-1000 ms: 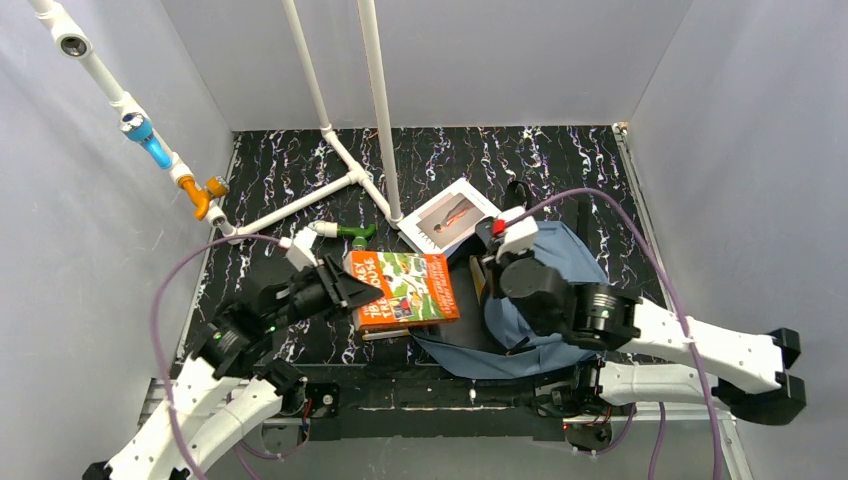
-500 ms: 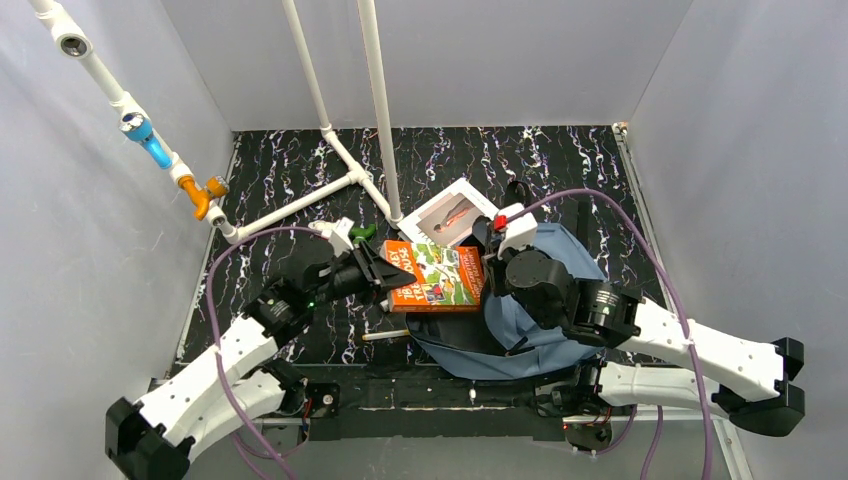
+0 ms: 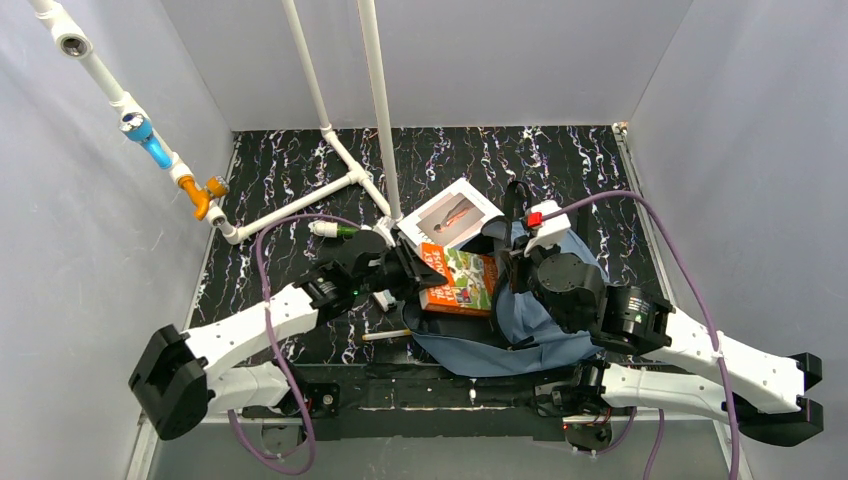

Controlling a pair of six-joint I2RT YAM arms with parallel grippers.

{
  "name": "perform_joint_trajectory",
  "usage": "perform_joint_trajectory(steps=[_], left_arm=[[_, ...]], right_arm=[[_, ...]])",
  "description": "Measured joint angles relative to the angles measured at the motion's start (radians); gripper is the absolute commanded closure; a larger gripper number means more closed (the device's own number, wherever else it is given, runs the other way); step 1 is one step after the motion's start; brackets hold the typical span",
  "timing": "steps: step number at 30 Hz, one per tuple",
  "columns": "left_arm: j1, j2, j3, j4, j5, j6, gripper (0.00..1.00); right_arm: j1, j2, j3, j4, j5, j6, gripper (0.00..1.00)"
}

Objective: Pack the student bag
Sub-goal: Place the book in the student bag.

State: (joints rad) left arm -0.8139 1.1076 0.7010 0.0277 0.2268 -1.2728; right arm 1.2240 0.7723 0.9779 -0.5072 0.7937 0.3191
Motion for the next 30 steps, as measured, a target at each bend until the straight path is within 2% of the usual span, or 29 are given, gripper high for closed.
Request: perform_joint_trajectory(steps=[9, 15, 21, 28, 29, 30], left_arm=[[-0.065, 0.236, 0.082, 0.22, -0.057, -0.024, 1.0], [-0.145, 0.461, 0.146, 0.396, -0.128, -0.042, 1.0], [-0.249, 0.556, 0.255, 0.456, -0.278, 0.051, 1.0], [-0.269, 0.639, 0.285, 0.516, -0.344, 0.061, 1.0], [-0.266, 0.658, 0.288, 0.527, -0.343, 0.049, 0.91], [-0.264, 0.676, 0.293, 0.538, -0.342, 0.035, 0.77]], right_arm=[[0.0, -0.016, 0.0, -0.01, -0.009, 0.023, 0.99], [0.0, -0.029, 0.0, -0.015, -0.016, 0.027, 0.99], [0.0, -0.048, 0.0, -0.014, -0.023, 0.039, 0.99], [-0.001, -0.067, -0.002, -0.017, -0.023, 0.045, 0.99], [-0.001, -0.067, -0.005, -0.016, -0.024, 0.047, 0.99], [-0.001, -0.068, -0.007, -0.016, -0.027, 0.048, 0.99]])
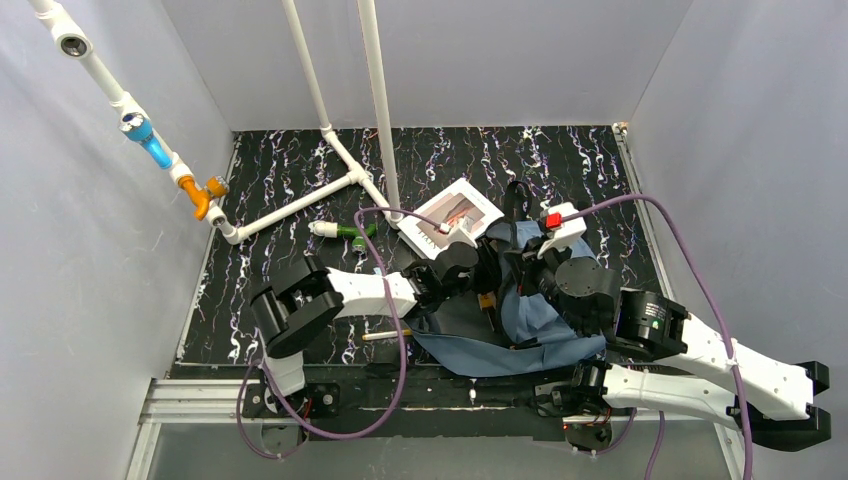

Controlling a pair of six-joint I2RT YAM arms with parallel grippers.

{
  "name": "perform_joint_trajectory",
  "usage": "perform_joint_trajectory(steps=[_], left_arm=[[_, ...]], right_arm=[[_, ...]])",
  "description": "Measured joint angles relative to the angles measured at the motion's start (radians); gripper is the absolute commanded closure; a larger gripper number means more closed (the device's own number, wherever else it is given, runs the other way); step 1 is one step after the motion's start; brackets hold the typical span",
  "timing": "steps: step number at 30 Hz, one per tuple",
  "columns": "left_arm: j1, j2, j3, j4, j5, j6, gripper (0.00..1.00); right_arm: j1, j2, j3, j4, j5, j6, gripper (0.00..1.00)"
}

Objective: Pack the student bag
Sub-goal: Place the book in the student bag.

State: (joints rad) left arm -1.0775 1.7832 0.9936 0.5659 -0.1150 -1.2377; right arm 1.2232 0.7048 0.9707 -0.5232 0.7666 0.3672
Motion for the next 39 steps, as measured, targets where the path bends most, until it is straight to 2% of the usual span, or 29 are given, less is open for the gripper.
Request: perform_joint_trajectory(steps=[2, 4, 10, 11, 12, 18, 23, 25, 29, 33, 35, 36, 39], left_arm=[[0.006, 0.039, 0.009, 0.024, 0.007, -0.032, 0.56], [0.012, 0.056, 0.012, 0.013, 0.002, -0.043, 0.43], [0.032, -0.003, 0.009, -0.113, -0.014, -0.035, 0.21], [0.034, -0.024, 0.008, -0.15, -0.014, -0.024, 0.15], [0.035, -0.044, 0.008, -0.189, -0.011, -0.013, 0.04], [0.038, -0.174, -0.006, -0.352, 0.048, 0.061, 0.02], [0.038, -0.381, -0.102, -0.425, 0.071, 0.152, 0.02], [0.038, -0.483, -0.117, -0.485, 0.067, 0.201, 0.02], [0.038, -0.742, -0.116, -0.65, -0.014, 0.309, 0.02], [0.049, -0.978, -0.12, -0.806, -0.161, 0.368, 0.02], [0.057, -1.067, -0.145, -0.864, -0.229, 0.372, 0.02], [0.059, -1.094, -0.161, -0.886, -0.249, 0.37, 0.02], [0.061, -1.132, -0.234, -0.946, -0.291, 0.347, 0.02]], right_arm=[[0.0, 0.0, -0.002, 0.0, -0.005, 0.001, 0.99], [0.0, -0.002, -0.002, -0.001, -0.007, 0.002, 0.99], [0.0, -0.021, -0.002, -0.013, 0.0, 0.003, 0.99], [0.0, -0.024, -0.002, -0.019, 0.003, 0.003, 0.99], [0.0, -0.026, -0.002, -0.023, 0.006, 0.003, 0.99], [0.0, -0.022, -0.002, -0.038, 0.016, 0.002, 0.99], [0.0, -0.006, -0.002, -0.06, 0.009, 0.0, 0.96], [0.0, 0.01, -0.002, -0.061, -0.014, -0.007, 0.98], [-0.001, 0.106, -0.013, -0.023, -0.181, -0.031, 0.99], [0.027, 0.318, -0.13, 0.151, -0.434, -0.001, 0.98], [0.058, 0.426, -0.211, 0.212, -0.502, 0.037, 0.83], [0.07, 0.463, -0.255, 0.232, -0.525, 0.065, 0.78], [0.084, 0.468, -0.35, 0.225, -0.552, 0.157, 0.46]])
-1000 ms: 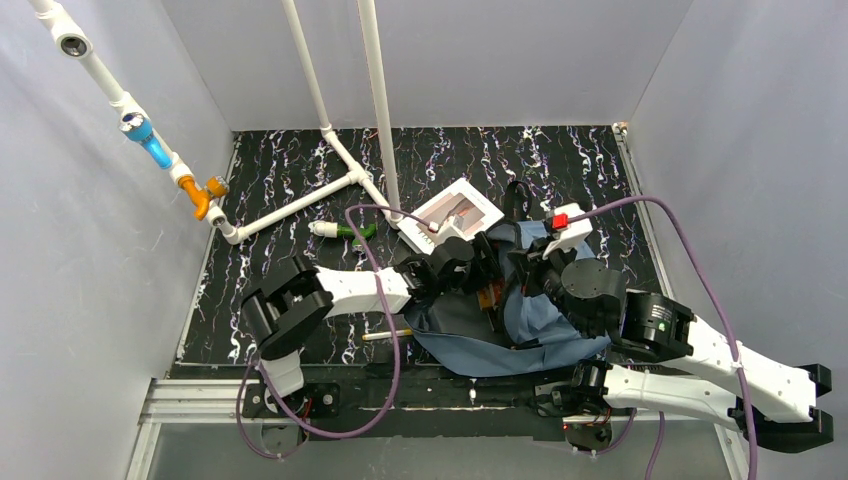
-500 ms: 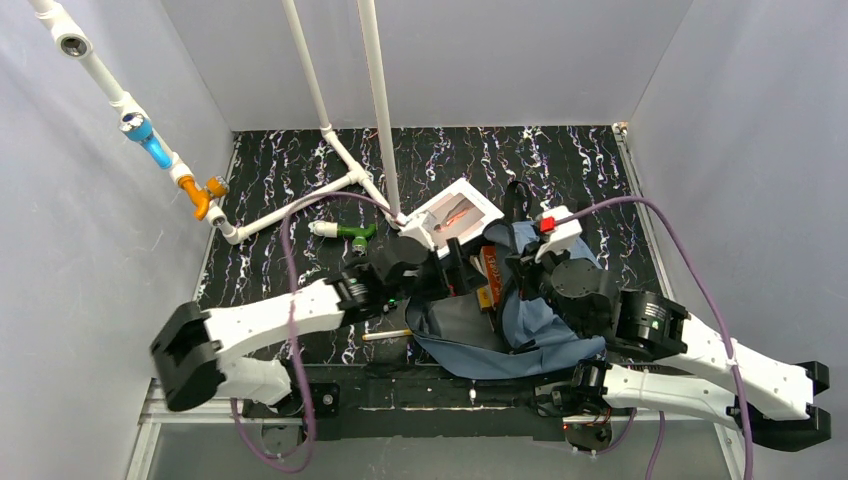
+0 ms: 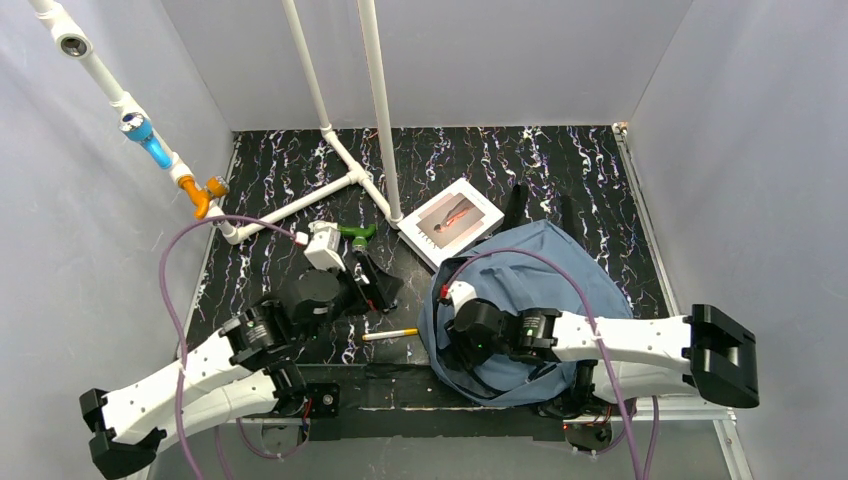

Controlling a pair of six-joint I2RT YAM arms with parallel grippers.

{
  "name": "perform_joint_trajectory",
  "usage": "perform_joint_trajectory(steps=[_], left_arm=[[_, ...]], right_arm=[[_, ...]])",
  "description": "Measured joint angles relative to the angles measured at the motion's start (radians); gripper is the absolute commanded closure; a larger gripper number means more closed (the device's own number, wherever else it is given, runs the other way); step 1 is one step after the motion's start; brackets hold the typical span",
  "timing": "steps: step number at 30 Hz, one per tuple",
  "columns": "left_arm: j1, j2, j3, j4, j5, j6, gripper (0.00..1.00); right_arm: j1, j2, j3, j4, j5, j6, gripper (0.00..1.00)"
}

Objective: Pack the student bag
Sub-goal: Place the book in the student bag, then pick up the book from the center of the board.

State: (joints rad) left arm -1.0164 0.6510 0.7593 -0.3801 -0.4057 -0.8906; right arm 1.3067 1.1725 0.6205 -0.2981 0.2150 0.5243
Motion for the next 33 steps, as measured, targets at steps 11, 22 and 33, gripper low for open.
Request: perform_joint_trajectory(steps=[11, 22, 33], left_arm=[[0.0, 0.085, -0.101, -0.051, -0.006, -0.027, 0.02], [0.255, 0.204, -0.008, -0.089, 0.162, -0.029, 0.02], [0.325, 0.362, -0.008, 0.026, 0.355, -0.028, 0.02]], right_arm=[[-0.105, -0.149, 0.264, -0.169, 0.122, 0.011, 0.02], [-0.405, 0.336, 0.47, 0.054, 0.077, -0.1, 0.32], [-0.531, 0.414, 0.302, 0.183, -0.013, -0.126, 0.39]])
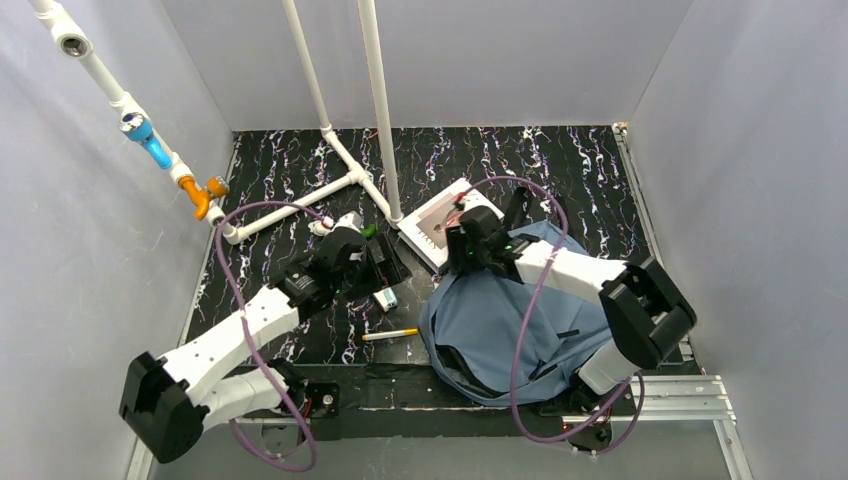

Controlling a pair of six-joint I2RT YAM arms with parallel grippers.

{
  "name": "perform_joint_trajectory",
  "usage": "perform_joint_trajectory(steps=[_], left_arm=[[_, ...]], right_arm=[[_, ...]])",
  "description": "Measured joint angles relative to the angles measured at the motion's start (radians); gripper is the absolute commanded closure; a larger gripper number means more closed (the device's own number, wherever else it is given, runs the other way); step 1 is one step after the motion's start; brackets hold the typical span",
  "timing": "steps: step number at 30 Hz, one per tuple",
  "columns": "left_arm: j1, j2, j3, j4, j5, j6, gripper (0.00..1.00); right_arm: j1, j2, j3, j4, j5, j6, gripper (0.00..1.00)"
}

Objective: Pack the student bag
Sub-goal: Pick up the book from the center of the board.

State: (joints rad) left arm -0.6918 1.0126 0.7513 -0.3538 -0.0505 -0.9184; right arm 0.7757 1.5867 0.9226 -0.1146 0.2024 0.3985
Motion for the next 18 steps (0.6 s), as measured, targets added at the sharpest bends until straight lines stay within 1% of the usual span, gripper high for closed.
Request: perform_joint_trajectory(steps=[1, 3, 6, 8, 11, 13, 16, 18], left_arm=[[0.004, 0.025, 0.002, 0.019, 0.015, 0.0, 0.02], [0.01, 0.11, 0.019, 0.068, 0.05, -0.001, 0.03], [0.016, 0.24, 0.051, 0.146, 0.09, -0.007, 0.1], [0.016, 0.307, 0.064, 0.199, 0.106, -0.016, 0.12], [0.016, 0.37, 0.064, 0.288, 0.108, -0.054, 0.17], [0.016, 0.377, 0.057, 0.33, 0.079, -0.084, 0.21], [0.017, 0.372, 0.055, 0.375, 0.01, -0.12, 0.24], [0.021, 0.372, 0.056, 0.397, -0.03, -0.133, 0.24]], right_arm=[[-0.043, -0.035, -0.028, 0.018, -0.021, 0.005, 0.37], [-0.107, -0.073, -0.064, 0.04, -0.051, 0.011, 0.29], [-0.2, -0.106, -0.078, 0.039, -0.071, 0.008, 0.15], [-0.25, -0.109, -0.075, 0.035, -0.093, -0.003, 0.09], [-0.277, -0.102, -0.045, 0.0, -0.138, -0.023, 0.05], [-0.276, -0.086, 0.0, -0.034, -0.169, -0.048, 0.02], [-0.275, -0.051, 0.071, -0.066, -0.187, -0.082, 0.02], [-0.276, -0.02, 0.126, -0.084, -0.192, -0.092, 0.02]])
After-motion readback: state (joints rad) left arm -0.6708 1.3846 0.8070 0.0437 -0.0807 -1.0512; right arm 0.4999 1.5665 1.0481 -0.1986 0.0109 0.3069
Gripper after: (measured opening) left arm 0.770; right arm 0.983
